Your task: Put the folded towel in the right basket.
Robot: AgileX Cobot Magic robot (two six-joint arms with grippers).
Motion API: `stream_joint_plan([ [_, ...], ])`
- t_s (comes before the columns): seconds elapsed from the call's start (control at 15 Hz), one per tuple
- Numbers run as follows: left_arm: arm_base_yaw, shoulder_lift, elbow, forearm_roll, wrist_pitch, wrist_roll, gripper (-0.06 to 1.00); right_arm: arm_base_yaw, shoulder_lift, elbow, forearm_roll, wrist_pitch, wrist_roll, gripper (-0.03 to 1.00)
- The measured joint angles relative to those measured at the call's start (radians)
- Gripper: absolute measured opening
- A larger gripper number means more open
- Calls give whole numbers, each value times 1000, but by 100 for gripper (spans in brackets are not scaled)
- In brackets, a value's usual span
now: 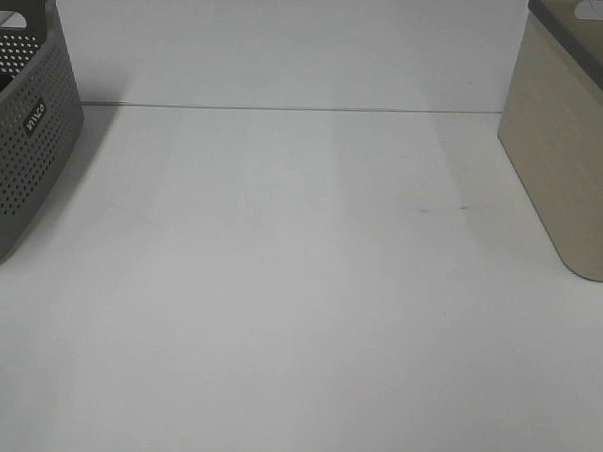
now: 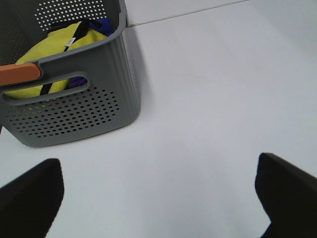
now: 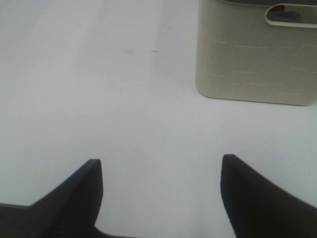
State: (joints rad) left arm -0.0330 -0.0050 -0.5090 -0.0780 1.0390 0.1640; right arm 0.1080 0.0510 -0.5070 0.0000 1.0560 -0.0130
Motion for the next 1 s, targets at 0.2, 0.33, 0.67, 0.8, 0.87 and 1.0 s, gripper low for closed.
stream_joint_plan([
  [0.2,0,0,0,0,0,0,99,0,-8,0,0,0,-1,63],
  [0.33,0,0,0,0,0,0,99,-34,-8,0,0,-1,-1,63],
  [0.67,0,0,0,0,0,0,99,-80,-55,0,0,0,-3,63],
  [0.8,0,0,0,0,0,0,99,-80,-55,3,0,0,-3,63],
  [0.87,0,0,0,0,0,0,99,-80,-55,3,0,0,-3,63],
  [1.0,0,0,0,0,0,0,99,-80,-55,3,0,0,-3,63],
])
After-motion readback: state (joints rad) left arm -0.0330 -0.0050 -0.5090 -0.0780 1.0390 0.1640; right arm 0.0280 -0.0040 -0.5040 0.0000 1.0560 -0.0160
